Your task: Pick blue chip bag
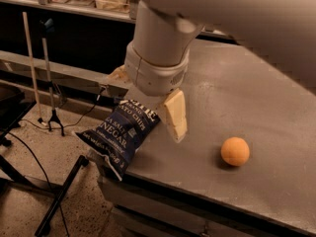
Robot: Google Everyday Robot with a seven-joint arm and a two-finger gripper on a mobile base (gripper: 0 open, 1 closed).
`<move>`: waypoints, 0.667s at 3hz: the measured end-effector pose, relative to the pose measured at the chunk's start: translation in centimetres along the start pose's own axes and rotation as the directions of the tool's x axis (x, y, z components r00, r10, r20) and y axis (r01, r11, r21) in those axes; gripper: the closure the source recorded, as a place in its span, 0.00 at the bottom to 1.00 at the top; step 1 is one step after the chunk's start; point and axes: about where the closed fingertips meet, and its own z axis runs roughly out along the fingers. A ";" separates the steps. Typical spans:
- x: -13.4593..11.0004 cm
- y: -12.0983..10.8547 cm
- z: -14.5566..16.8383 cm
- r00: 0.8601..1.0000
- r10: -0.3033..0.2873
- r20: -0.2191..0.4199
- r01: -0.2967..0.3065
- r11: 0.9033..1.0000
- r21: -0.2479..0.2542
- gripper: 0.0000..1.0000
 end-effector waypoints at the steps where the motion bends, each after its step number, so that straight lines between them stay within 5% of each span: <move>1: 0.1 -0.8 3.2 0.990 -0.138 0.021 0.137 0.990 0.019 0.00; 2: -1.1 -1.4 5.0 0.974 -0.222 0.050 0.220 0.974 0.046 0.00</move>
Offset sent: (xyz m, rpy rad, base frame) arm 0.0040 0.0458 -0.0663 0.0757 -0.0359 0.3299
